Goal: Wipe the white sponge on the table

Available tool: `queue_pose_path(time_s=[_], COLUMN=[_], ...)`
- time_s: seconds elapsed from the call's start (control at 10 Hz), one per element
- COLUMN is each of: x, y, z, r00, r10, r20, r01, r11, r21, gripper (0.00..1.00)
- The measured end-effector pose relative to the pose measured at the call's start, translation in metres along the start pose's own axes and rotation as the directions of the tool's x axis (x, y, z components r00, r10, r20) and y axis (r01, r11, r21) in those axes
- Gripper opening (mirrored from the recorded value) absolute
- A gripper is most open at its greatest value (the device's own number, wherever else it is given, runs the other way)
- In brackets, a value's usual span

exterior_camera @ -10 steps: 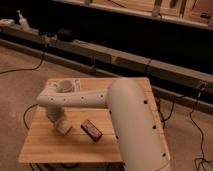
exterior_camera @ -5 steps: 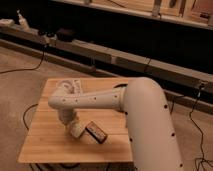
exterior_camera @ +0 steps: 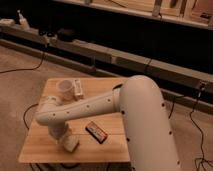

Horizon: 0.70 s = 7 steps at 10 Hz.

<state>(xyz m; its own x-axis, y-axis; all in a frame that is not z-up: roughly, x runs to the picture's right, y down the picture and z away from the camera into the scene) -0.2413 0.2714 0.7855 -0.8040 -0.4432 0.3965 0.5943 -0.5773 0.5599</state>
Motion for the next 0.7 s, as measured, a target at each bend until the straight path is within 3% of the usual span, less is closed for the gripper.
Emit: queue_pose_path(time_s=[0.3, 0.5, 0.7], x=[0.063, 0.093, 0.1], y=[-0.014, 0.005, 0.028], z=[-0.017, -0.022, -0.011], r00=[0.99, 0.983, 0.982], r10=[-0.085, -0.094, -0.064], r20=[-0.113, -0.159, -0.177], r01=[0.083, 0.088, 0.062], r11=[0.996, 0.995, 0.998], r21=[-0.026, -0.04, -0.017], gripper=[0.31, 0.31, 0.31])
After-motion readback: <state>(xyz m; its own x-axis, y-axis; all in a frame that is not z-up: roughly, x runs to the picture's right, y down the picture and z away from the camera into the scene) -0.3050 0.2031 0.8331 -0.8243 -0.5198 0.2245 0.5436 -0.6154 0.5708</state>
